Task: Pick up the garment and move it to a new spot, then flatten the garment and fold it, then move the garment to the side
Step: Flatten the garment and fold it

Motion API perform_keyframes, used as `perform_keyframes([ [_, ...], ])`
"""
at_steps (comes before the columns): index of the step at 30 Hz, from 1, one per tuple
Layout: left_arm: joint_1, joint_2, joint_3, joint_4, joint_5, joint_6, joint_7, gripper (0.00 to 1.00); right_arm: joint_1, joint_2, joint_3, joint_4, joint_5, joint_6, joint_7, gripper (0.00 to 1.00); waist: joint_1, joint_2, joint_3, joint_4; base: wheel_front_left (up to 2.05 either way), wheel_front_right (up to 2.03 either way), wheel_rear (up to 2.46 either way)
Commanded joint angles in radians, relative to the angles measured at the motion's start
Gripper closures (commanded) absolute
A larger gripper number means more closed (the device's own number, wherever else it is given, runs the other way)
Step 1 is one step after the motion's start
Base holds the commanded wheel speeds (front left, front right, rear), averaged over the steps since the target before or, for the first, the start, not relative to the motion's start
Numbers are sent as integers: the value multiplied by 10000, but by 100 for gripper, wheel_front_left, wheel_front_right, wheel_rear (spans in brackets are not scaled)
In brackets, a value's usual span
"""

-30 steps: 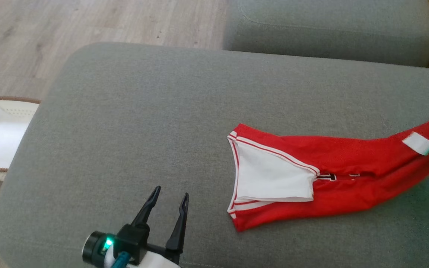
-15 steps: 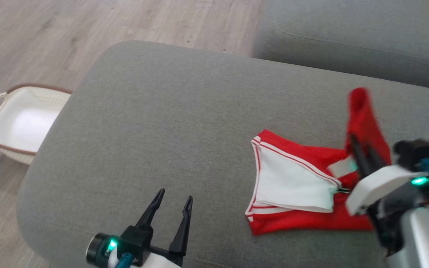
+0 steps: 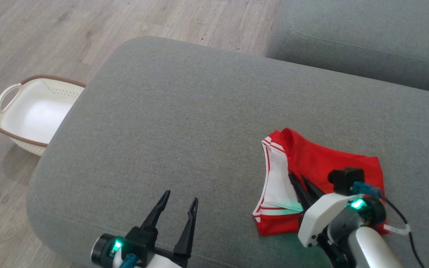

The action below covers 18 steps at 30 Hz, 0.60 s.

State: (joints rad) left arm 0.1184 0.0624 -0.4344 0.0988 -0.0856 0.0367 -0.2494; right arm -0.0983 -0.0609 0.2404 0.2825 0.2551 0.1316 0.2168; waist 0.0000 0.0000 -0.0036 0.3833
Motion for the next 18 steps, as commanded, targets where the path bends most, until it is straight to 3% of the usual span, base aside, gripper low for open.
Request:
perform_keyframes([
  [1, -533, -121, 227, -342, -54, 82, -124, 0, -609, 89, 309, -115, 247, -9, -239, 45, 0, 0, -2, 4, 0, 0, 0],
  [2, -538, -121, 207, -342, -59, 88, -124, 0, -651, 94, 394, -6, 423, -9, -300, 3, 0, 0, -6, 2, 0, 0, 0],
  [3, -537, -121, 193, -340, -62, 94, -124, 0, -694, 98, 516, 74, 611, -9, -352, 0, 0, 0, -9, -6, 0, 0, 0],
  [10, -458, -121, 258, -299, -44, 119, -124, 0, -814, 104, 662, 110, 1877, -9, -1114, 0, 0, 0, -105, -196, 0, 0, 0],
  [18, -330, -121, 483, -259, -15, 159, -124, 0, -340, -275, 181, -155, 1887, -9, -3068, 0, 0, 0, -458, -853, 0, 0, 0],
])
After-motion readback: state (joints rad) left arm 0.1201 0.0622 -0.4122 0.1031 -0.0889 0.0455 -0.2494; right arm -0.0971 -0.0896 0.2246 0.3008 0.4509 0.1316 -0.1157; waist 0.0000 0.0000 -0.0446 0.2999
